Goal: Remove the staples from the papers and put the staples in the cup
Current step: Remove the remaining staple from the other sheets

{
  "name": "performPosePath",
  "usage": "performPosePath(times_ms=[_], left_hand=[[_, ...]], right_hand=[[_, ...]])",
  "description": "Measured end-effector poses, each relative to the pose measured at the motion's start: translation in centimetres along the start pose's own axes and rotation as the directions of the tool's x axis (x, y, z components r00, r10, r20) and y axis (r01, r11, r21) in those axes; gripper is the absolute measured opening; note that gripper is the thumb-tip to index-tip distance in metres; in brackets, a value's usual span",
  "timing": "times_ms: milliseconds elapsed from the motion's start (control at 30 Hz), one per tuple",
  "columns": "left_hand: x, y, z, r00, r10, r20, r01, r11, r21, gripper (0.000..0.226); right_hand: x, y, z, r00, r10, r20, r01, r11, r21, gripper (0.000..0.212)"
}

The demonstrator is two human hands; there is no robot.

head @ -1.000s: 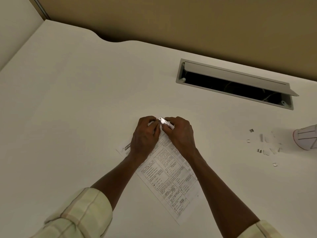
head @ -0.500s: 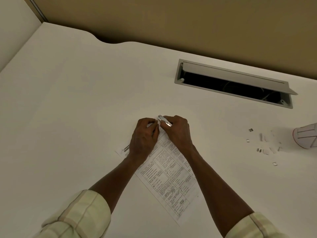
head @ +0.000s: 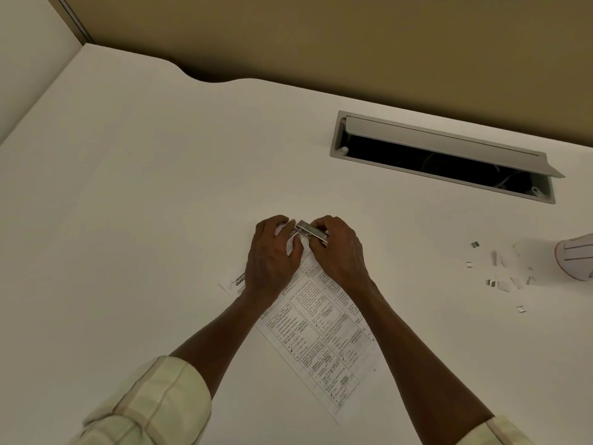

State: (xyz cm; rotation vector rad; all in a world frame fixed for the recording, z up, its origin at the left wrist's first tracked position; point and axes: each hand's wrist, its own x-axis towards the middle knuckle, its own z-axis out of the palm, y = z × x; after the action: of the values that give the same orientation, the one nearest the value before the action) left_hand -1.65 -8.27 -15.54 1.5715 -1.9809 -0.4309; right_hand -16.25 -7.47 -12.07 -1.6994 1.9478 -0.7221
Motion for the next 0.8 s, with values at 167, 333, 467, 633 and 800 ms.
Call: performPosePath(times_ms=[167, 333, 467, 633, 800], left_hand=[[0.0, 0.0, 0.0, 0.999, -0.041, -0.024, 0.042, 0.999, 0.034, 0.040], [0.0, -0.2, 0.1, 0.997, -0.071, 0.005, 0.070, 0.997, 0.044, 0.044], [0.0, -0.4, 0.1, 0.998, -0.060, 0.020, 0.059, 0.997, 0.054, 0.048], [0.3, -0.4, 0.0, 0.996, -0.081, 0.038, 0.076, 0.990, 0.115, 0.050], [0.6, -0.2, -0.1, 0.989, -0.130, 0.068, 0.118, 0.981, 0.155, 0.054]], right_hand=[[-0.1, 0.4, 1.3, 1.000, -0.014, -0.001, 0.014, 1.000, -0.011, 0.027], [-0.4, 0.2, 1.6, 1.000, -0.010, -0.005, 0.010, 1.000, 0.025, 0.034], [-0.4, -0.1, 1.8, 0.999, 0.035, -0.016, -0.034, 0.998, 0.046, 0.040], [0.0, -0.6, 1.5, 1.000, 0.020, 0.013, -0.021, 0.997, 0.078, 0.038], [0.8, -0.7, 1.1, 0.999, -0.027, 0.046, 0.029, 0.999, -0.024, 0.022]])
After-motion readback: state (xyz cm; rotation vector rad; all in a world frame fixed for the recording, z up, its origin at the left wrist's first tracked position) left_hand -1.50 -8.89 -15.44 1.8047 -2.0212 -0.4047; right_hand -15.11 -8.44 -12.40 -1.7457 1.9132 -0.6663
